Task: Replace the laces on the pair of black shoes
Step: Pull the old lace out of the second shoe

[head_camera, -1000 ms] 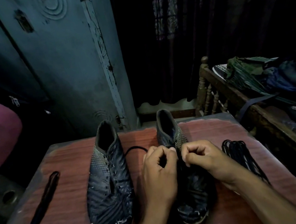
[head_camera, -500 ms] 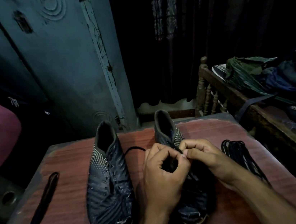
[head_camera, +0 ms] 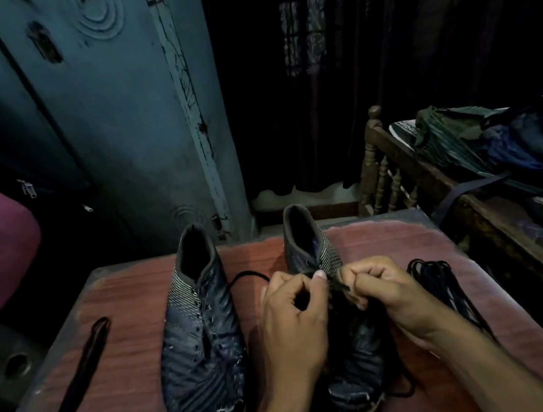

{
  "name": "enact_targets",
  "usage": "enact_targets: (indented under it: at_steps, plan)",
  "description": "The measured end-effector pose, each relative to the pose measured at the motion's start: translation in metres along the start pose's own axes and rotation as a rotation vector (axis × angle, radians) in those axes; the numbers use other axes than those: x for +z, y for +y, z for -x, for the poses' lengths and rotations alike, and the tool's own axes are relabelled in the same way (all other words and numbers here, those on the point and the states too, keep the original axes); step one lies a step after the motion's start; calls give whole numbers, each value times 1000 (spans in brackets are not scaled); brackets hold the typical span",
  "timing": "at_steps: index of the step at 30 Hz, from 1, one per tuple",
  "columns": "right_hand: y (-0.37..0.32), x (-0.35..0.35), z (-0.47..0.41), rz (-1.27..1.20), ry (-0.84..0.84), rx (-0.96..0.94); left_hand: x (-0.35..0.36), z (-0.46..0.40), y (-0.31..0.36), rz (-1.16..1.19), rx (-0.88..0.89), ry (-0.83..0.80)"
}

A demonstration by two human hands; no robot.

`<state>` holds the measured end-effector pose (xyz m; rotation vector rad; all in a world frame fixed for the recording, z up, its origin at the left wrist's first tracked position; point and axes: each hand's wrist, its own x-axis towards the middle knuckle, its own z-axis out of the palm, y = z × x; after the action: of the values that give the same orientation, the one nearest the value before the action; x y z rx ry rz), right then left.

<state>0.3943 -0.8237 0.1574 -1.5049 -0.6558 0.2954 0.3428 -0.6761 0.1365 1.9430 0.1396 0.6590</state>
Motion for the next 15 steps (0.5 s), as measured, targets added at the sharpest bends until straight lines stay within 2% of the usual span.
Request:
enact_targets:
  at_steps: [3, 6, 12, 15]
  plan:
    - [-2, -2, 0, 40, -104, 19, 0, -1, -1, 0, -52, -24]
    - [-4, -4, 1, 48, -142, 45, 0, 0, -2, 1, -26, -12]
    - [2, -1, 1, -62, -47, 80, -1, 6, 13, 55, 179, -30]
    - [1, -1, 0, -147, -38, 83, 0, 8, 14, 56, 206, -76]
